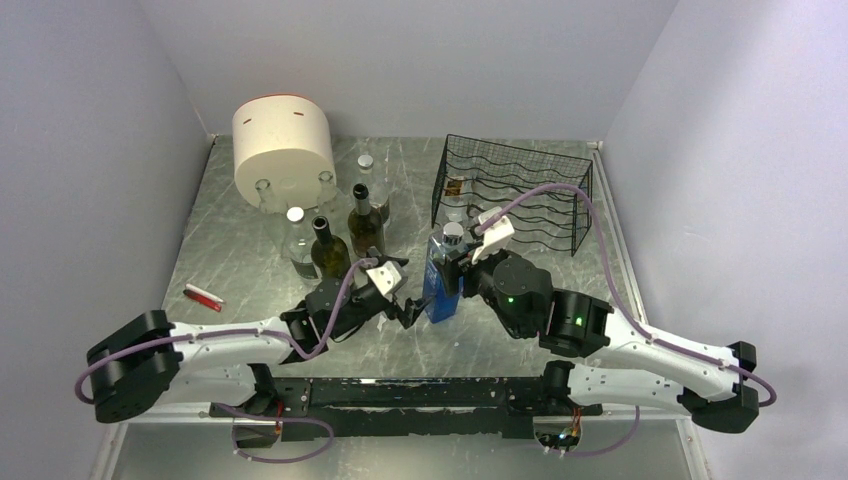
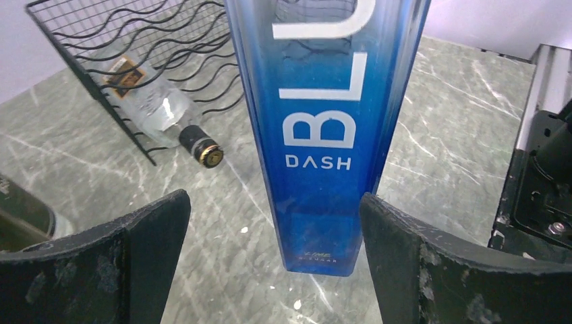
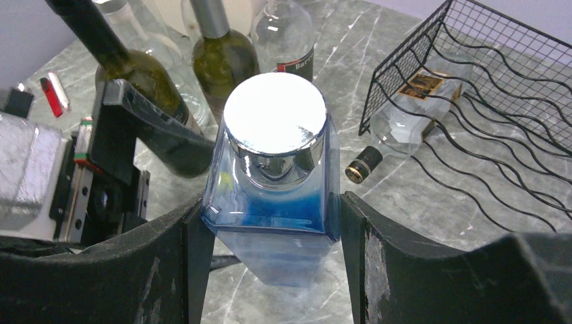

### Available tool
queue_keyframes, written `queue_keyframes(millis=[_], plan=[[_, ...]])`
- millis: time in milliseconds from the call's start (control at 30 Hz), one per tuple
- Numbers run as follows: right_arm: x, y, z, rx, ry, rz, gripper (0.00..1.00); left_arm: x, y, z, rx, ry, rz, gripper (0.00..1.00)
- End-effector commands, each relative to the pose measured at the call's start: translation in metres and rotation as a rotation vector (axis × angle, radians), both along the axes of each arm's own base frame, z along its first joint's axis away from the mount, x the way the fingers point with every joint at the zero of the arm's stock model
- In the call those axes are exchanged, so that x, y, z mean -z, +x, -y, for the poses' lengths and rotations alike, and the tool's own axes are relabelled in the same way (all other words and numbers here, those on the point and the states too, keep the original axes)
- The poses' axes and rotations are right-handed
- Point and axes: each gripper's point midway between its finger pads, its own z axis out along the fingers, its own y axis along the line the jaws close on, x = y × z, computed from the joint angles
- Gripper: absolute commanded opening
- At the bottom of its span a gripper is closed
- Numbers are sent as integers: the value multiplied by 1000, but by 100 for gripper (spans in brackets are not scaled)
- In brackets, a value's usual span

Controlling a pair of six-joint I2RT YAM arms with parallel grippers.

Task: Put the wine bottle on the wine rack

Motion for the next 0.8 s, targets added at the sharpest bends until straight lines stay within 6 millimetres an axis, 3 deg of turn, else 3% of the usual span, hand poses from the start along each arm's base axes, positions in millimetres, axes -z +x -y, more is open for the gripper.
queue_keyframes(millis=[0, 167, 467, 767], plan=[[-73, -4, 2, -7, 268, 68, 22, -25, -9, 18, 109, -133, 25, 99], [-76, -5, 5, -9, 284, 73, 21, -18, -13, 26, 155, -126, 7, 99], [-72, -2, 5, 5, 267, 82, 18, -8, -40, 32, 353, -111, -17, 99], [-78, -7, 3, -25, 315, 78, 17, -9, -5, 40, 195, -145, -88, 99]])
